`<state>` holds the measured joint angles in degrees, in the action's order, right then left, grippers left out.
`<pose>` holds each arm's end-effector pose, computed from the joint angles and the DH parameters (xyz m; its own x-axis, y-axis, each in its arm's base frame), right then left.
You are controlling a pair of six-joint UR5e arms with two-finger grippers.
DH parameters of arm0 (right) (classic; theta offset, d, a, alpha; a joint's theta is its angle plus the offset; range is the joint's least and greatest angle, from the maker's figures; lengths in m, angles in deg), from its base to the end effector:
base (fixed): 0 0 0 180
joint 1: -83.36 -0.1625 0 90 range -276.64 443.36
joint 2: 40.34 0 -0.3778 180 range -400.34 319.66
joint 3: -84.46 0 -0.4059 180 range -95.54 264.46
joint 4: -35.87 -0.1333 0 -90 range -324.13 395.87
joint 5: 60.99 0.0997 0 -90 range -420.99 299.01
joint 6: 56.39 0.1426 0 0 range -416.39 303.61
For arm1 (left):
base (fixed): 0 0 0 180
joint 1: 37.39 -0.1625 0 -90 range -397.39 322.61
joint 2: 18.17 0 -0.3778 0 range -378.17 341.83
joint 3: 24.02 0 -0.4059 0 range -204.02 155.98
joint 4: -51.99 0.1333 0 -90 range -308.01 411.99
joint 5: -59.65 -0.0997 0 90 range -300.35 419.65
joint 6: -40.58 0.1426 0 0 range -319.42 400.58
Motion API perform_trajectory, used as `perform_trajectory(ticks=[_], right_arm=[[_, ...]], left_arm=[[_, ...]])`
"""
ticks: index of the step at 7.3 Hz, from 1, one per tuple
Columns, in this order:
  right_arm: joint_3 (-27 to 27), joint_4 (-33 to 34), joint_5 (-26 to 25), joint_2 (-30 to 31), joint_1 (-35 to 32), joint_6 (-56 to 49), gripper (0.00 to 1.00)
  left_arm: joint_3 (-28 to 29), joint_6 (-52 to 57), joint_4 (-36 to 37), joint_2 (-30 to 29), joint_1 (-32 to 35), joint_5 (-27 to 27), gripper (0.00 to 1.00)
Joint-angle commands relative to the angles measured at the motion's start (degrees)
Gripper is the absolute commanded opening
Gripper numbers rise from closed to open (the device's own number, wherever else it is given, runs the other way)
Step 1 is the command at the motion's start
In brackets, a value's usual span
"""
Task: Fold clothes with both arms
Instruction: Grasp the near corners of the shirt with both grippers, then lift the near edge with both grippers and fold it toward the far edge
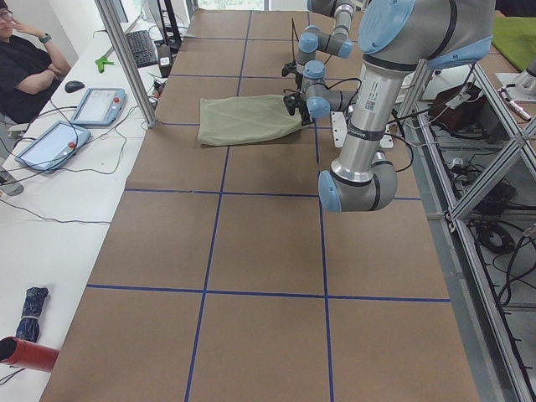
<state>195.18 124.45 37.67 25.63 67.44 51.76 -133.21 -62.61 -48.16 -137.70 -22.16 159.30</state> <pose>-0.5587 -0.2756 0.2475 0.5809 0.4859 0.6530 -0.3659 0.8725 -0.3238 0.5752 -0.2700 0.1735 0.4582 -0.3579 -0.8136 0.2312 0.9318 -0.2797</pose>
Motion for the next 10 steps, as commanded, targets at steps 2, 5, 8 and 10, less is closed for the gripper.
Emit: perform_trajectory(ticks=[2, 5, 8, 10], right_arm=[[7.82, 0.63, 2.14, 0.56, 3.94, 3.71, 0.00], [11.19, 0.63, 8.12, 0.74, 5.37, 5.93, 0.00], [8.21, 0.28, 7.25, 0.39, -1.63, 5.22, 0.00], [5.66, -0.16, 7.33, -0.92, -7.78, 2.96, 0.00]], left_arm=[[-7.42, 1.41, 1.27, 4.90, -3.52, -0.85, 0.00], [-10.51, 0.97, 3.12, 7.21, -7.58, -2.79, 0.00], [-10.61, 2.81, 3.04, 5.28, -2.17, -2.18, 0.00], [-8.69, 7.37, 2.60, 2.21, 5.47, -2.09, 0.00]])
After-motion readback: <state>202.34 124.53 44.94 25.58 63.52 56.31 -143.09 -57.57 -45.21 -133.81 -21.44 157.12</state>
